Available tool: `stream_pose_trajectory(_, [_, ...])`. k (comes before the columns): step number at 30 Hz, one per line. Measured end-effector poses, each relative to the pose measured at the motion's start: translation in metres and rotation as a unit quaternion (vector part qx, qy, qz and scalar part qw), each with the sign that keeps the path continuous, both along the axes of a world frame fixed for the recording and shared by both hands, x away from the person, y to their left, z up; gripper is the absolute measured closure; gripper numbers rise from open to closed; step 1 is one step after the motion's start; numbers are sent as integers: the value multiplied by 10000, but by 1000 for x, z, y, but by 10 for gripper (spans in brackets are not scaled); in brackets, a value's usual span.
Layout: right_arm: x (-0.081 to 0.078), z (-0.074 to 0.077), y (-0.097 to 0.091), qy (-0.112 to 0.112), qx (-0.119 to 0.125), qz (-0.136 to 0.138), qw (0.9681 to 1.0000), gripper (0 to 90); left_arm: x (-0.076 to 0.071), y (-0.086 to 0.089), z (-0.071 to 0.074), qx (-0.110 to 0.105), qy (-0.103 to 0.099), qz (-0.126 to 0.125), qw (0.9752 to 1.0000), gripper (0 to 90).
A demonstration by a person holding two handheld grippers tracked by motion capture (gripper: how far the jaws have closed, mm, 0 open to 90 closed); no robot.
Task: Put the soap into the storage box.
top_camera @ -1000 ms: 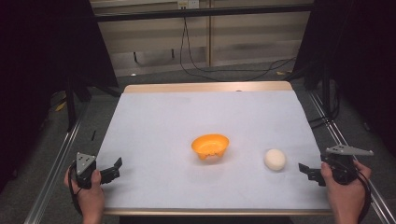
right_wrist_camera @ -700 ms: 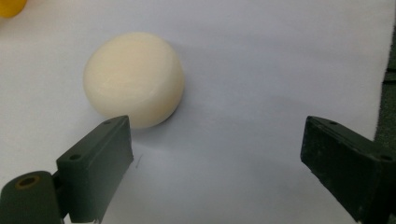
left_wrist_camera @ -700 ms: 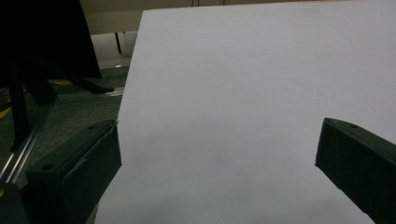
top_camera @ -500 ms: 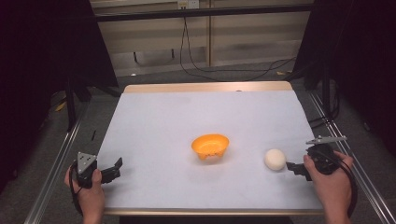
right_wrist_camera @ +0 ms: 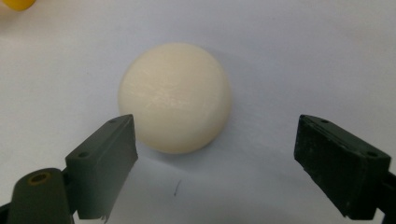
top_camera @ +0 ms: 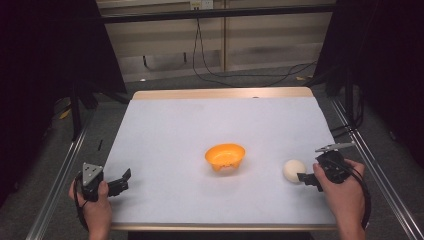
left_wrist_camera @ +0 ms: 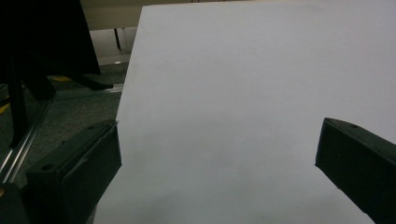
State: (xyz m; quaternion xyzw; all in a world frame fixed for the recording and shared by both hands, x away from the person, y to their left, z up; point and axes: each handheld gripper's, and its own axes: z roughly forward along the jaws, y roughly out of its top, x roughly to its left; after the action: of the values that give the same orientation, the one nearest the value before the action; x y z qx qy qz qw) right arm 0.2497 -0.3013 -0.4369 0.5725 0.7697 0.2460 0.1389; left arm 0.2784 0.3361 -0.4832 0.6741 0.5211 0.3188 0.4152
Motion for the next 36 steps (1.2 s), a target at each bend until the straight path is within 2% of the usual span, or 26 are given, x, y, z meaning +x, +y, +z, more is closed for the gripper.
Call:
stream_pose_trajectory(5, [6,1,7,53,-50,39,10000,127,0,0,0,-9,-8,-12,10000,0])
stream_pose_trajectory(13, [16,-5,18,119,101,161,9997,118,0,-1,0,3,-11,-3,10000,0])
stream_pose_trajectory(23, [28,-9,30,247,105,126,9996,145,0,-1,0,-7,-8,-8,10000,0])
stream_pose_trajectory(29, [31,-11,33,245,112,7,9996,179,0,-1,0,-2,-2,-9,10000,0])
stream_pose_trajectory(33, [32,-15,33,379,3,-78,9993,202,0,0,0,17,9,-23,10000,0])
stream_pose_trajectory(36, [32,-17,33,420,43,-45,9991,223,0,0,0,37,4,-12,10000,0])
